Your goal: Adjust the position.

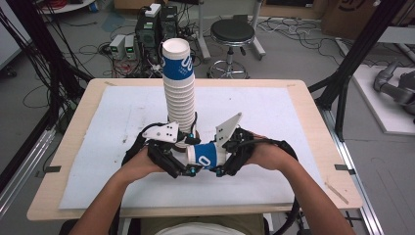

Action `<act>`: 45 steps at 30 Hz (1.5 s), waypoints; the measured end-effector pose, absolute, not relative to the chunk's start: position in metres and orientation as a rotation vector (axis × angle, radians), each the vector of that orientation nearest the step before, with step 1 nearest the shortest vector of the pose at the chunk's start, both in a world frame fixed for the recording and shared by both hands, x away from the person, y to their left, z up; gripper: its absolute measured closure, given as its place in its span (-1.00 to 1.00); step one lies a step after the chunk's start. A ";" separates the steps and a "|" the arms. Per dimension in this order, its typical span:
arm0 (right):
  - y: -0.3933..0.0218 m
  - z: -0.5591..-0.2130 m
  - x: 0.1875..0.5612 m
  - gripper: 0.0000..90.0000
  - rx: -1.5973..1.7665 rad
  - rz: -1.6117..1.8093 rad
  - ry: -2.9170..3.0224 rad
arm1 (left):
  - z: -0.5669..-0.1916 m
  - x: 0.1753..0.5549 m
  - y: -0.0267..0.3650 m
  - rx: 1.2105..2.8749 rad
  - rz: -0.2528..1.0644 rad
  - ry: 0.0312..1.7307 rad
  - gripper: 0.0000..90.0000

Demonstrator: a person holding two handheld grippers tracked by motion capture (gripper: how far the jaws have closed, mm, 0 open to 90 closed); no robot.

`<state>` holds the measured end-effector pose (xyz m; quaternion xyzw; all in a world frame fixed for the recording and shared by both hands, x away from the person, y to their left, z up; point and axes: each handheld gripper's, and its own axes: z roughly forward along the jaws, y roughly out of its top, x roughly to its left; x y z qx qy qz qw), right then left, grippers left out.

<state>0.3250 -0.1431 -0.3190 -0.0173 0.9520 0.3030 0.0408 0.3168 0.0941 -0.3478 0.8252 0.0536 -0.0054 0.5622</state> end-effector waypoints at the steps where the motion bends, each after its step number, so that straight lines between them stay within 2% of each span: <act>1: -0.142 -0.319 0.325 -0.57 -0.065 0.920 2.916 | -0.348 0.317 0.094 1.944 -0.014 0.128 -0.68; 15: -0.126 -0.312 0.322 -0.57 -0.150 0.767 2.949 | -0.351 0.317 0.092 1.990 -0.045 0.128 -0.66; 21: -0.125 -0.312 0.322 -0.57 -0.157 0.740 2.955 | -0.353 0.317 0.092 2.008 -0.078 0.114 -0.51; 30: -0.125 -0.313 0.323 -0.60 -0.135 0.726 2.952 | -0.354 0.320 0.093 2.021 -0.080 0.115 -0.46; 45: -0.165 -0.317 0.325 -0.70 0.011 1.265 2.859 | -0.358 0.323 0.099 1.922 -0.112 0.077 -0.42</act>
